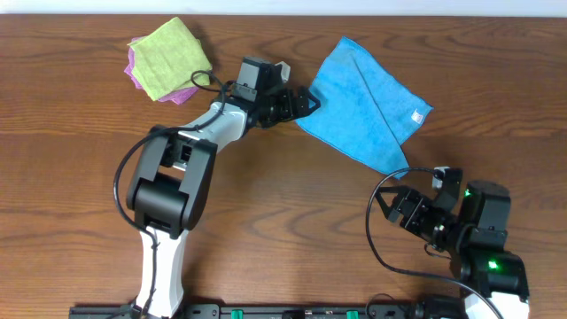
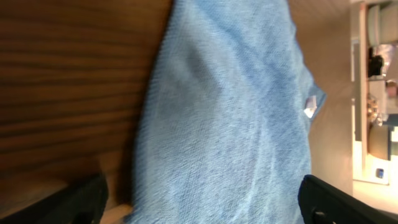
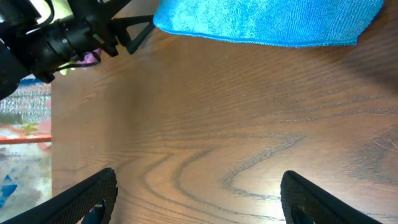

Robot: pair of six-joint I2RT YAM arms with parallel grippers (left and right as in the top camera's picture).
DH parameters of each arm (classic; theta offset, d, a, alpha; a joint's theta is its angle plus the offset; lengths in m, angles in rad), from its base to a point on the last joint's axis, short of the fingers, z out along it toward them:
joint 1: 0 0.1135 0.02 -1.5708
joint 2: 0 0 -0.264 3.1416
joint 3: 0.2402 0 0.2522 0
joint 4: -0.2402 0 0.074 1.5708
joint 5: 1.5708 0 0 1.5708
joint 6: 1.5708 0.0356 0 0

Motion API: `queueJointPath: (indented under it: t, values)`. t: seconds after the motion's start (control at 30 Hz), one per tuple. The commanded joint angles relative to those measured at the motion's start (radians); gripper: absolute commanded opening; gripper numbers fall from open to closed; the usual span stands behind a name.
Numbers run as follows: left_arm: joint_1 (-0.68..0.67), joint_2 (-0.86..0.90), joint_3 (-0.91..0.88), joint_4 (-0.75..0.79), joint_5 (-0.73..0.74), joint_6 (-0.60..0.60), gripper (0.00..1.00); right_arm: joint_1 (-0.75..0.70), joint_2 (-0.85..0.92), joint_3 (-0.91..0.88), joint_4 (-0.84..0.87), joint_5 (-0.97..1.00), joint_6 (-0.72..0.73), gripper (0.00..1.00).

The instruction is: Fold the cloth

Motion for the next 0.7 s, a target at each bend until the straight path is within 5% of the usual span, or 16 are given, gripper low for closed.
queueJointPath:
  t: [0.0,0.17,0.43,0.5,0.67]
  values:
    - [-0.016,0.067,-0.005,-0.010,0.003,-0.031,0.94,-0.008,-0.005,-0.003,0.002,0.004,0.014,0.84]
    - [-0.017,0.067,-0.005,-0.008,0.023,-0.051,0.80,-0.007,-0.005,-0.003,0.003,0.027,0.014,0.84]
    - [-0.025,0.067,-0.005,-0.012,0.023,-0.053,0.30,-0.008,-0.005,-0.003,0.003,0.037,0.014,0.85]
    - [-0.025,0.067,-0.005,-0.011,0.023,-0.050,0.08,-0.007,-0.005,-0.003,0.002,0.051,0.014,0.85]
    - [0.000,0.061,-0.005,-0.007,0.061,-0.035,0.06,-0.008,-0.004,-0.003,-0.010,0.129,0.014,0.86]
